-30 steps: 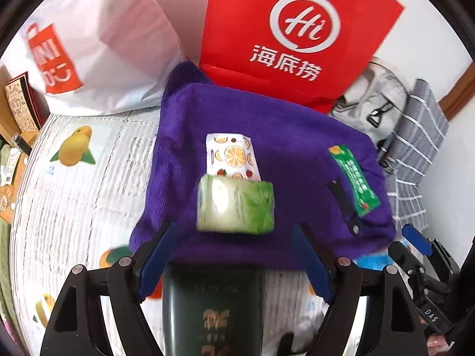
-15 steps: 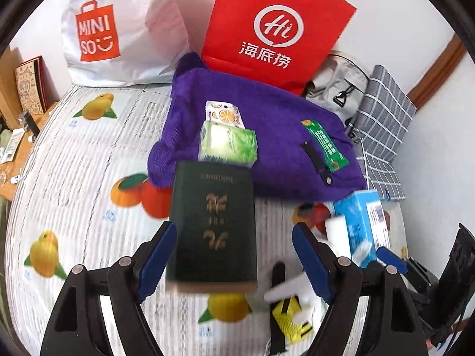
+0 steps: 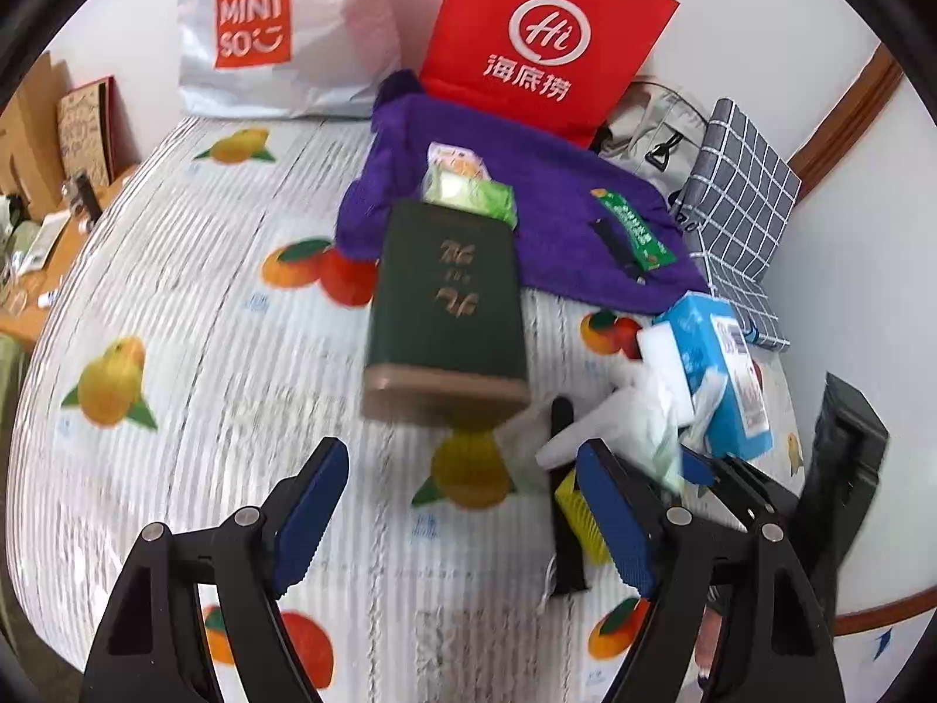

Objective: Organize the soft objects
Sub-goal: 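Grasp the white glove and green cloth with the right tool, then grasp the yellow mesh pouch with the left tool while the right tool holds the glove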

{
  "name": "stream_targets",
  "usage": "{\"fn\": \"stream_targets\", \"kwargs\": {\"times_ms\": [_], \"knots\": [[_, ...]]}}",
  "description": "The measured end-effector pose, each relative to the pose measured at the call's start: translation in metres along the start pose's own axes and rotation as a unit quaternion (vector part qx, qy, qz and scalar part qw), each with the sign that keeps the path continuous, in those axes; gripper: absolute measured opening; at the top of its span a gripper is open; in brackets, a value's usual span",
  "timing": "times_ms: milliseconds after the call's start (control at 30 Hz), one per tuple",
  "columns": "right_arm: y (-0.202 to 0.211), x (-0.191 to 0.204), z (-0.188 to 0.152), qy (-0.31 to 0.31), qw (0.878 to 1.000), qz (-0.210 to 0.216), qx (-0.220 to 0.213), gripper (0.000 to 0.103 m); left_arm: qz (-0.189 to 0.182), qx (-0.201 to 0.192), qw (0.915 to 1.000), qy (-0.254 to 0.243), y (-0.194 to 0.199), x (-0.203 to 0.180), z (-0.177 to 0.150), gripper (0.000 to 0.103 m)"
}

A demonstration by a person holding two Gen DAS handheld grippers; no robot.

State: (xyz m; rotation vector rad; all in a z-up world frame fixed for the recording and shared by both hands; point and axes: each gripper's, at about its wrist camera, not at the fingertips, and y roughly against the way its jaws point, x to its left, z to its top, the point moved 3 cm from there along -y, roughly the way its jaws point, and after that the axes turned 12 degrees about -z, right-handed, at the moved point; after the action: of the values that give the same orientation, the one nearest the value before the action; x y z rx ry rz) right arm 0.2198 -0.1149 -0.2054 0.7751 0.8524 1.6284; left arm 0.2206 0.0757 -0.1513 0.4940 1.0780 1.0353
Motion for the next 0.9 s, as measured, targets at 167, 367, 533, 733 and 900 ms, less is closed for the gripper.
{"fn": "stream_targets", "kwargs": {"times_ms": [167, 367, 533, 733, 900], "knots": [[0.009, 0.001, -0.002, 0.003, 1.000, -0.003, -0.017, 0.014, -0.001, -0.005, 0.9999, 0.012, 0.006, 0.006, -0.011, 0.079], [0.052, -0.013, -0.008, -0.025, 0.998, 0.003, -0.054, 0.014, -0.005, -0.001, 0.9999, 0.013, 0.005, 0.001, -0.028, 0.079], [0.079, -0.029, -0.019, -0.040, 0.996, -0.007, -0.077, 0.014, 0.006, 0.004, 1.0000, -0.002, -0.003, -0.011, -0.043, 0.078], [0.104, -0.051, -0.045, -0.049, 0.994, -0.024, -0.099, 0.014, 0.020, 0.018, 0.9987, -0.043, -0.026, -0.041, -0.060, 0.078], [0.112, -0.070, -0.072, -0.049, 0.992, -0.048, -0.102, 0.014, 0.029, 0.011, 0.9969, -0.072, -0.047, -0.069, -0.070, 0.077]]}}
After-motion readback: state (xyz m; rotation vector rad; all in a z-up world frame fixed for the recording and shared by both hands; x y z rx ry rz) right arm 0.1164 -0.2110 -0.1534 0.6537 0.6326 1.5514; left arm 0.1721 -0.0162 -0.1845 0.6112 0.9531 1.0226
